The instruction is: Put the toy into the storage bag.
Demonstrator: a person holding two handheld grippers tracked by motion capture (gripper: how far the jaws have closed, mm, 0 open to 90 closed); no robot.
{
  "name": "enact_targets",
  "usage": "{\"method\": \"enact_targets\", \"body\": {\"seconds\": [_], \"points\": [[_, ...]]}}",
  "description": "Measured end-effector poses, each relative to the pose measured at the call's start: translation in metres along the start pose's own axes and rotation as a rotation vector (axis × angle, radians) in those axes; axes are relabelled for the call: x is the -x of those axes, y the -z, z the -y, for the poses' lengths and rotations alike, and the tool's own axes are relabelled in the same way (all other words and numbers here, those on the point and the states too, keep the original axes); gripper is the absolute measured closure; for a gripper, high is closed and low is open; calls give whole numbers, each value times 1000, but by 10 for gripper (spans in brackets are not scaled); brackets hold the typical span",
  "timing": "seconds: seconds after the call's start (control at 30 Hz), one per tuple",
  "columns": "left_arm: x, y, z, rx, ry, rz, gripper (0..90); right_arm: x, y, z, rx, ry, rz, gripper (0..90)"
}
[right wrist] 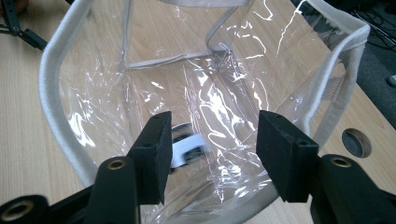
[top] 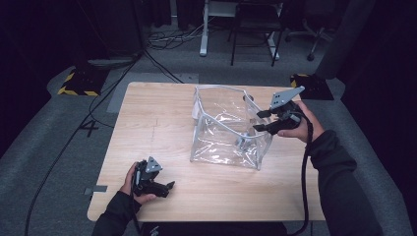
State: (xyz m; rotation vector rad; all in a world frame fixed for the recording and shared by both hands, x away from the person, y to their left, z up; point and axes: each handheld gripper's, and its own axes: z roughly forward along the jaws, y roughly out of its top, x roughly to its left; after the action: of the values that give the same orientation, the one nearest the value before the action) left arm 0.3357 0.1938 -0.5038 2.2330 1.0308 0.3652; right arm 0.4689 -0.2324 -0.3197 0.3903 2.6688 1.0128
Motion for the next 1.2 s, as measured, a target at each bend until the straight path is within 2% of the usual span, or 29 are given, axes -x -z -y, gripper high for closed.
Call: {"method": "enact_targets", "body": {"seconds": [0.37, 0.63, 0.83, 1.1, 1.13, 1.2], "points": [[0, 0, 0, 1, 7, -1, 14, -2, -1, 0, 15, -2, 6, 465], [1, 0, 0, -2, 18, -2, 14, -3, 1, 0, 59, -9, 11, 441], [1, 0, 0, 1, 9, -1, 14, -3, 6, 1, 115, -13, 32, 433], [0, 0, 0, 1, 8, 0, 14, -2, 11, 1, 137, -28, 63, 426], [1, 0, 0, -4, 17, -1, 14, -1, 12, 2, 146, -34, 74, 424], [0, 0, 0, 1, 8, -1, 14, -1, 15, 2, 155, -38, 83, 419]]}}
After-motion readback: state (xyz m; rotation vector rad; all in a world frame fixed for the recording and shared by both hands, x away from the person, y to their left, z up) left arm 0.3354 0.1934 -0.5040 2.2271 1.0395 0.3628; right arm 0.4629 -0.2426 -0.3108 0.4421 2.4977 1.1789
